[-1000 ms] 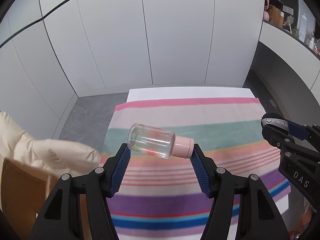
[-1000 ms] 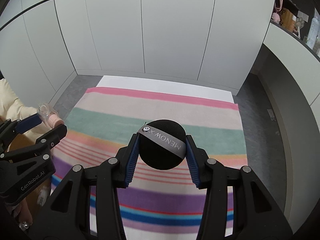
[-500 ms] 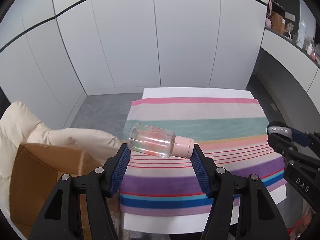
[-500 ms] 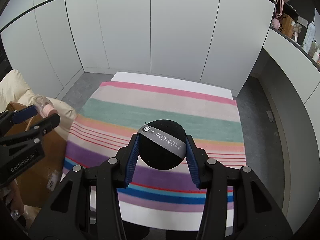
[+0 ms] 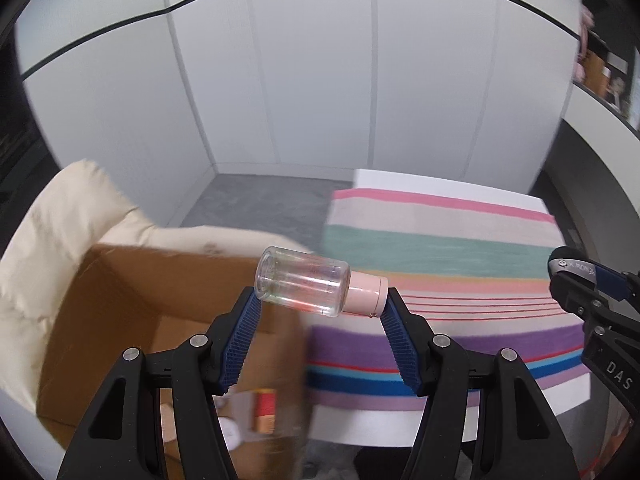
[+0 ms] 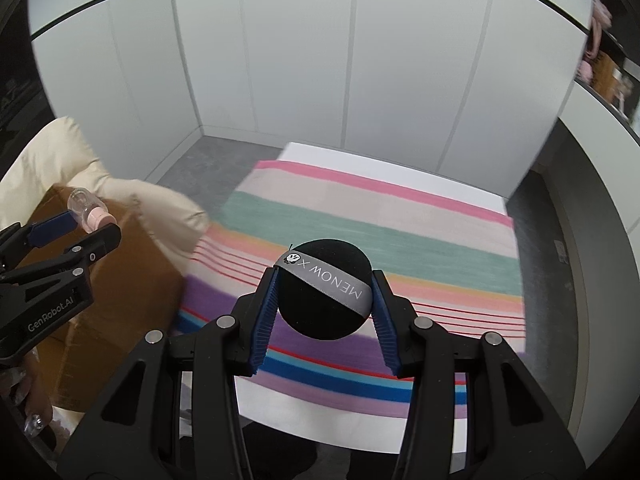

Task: Organize objects
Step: 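Lift the bottle and black compact and carry them toward the box, then open the left tool over the box while the right tool releases the black compact into it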

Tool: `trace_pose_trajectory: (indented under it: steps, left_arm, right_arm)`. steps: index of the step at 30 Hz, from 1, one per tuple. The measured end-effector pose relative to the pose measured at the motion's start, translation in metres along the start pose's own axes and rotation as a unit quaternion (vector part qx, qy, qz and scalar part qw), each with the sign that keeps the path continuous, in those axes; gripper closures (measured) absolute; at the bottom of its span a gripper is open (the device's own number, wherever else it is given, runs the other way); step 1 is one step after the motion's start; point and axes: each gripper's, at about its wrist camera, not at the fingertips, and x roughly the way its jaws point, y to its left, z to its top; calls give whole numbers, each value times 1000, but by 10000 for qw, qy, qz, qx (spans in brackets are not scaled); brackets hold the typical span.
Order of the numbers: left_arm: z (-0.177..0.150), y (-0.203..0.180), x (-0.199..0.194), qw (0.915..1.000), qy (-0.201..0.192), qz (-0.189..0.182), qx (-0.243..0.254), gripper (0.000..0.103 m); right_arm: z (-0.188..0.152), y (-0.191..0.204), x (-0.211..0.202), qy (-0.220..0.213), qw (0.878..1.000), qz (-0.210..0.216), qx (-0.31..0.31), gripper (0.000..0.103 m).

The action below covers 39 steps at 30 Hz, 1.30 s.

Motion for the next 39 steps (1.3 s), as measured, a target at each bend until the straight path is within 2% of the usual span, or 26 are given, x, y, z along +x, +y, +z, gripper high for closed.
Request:
trace_pose_trajectory:
  steps: [5,12,18,26,27,28,29,30,31,32,35,39]
  left_arm:
    - [-13,55,0,9987,111,370,-337,40]
    - [-36,138,0,9920,295,900,-834,40]
    - [-53,187,-5,9856,434,1088,-1220,40]
    - [-63,217,-8,9798,551,1224,-1482,40]
    - [-62,218,-8,9799,557,1211,-1484,39]
    - [-61,218,-7,9804,580,1167,-1481,39]
    - [-60,218,-6,9814,605,1007,-1517,34]
    - [-59,217,-5,9833,608,768,-1535,19]
    - [-58,217,-4,9838,625,666,-1543,11]
    - [-57,215,-4,9837,643,676,-1536,2]
    - [-56,204,-7,9845,623,1009,-1292,1]
    - [-55,197,-7,9853,722,995,-1183,1]
  right_arm:
    - [7,59,6,4,9990,292,-337,56]
    - [5,156,19,117,9926,752,-945,56]
    - [-6,226,22,235,9851,1042,-1348,56]
    - [-17,262,32,431,9811,1186,-1465,55]
    - [-17,264,33,447,9808,1209,-1465,53]
    - [-16,264,33,453,9805,1232,-1461,45]
    - [-16,265,34,478,9800,1261,-1465,28]
    - [-16,265,36,506,9802,1234,-1466,18]
    - [-16,264,35,494,9807,1216,-1451,6]
    - [-16,263,33,435,9813,1221,-1426,3]
    - [-14,257,29,376,9829,1196,-1351,3]
    - [-12,248,27,448,9846,1195,-1192,3]
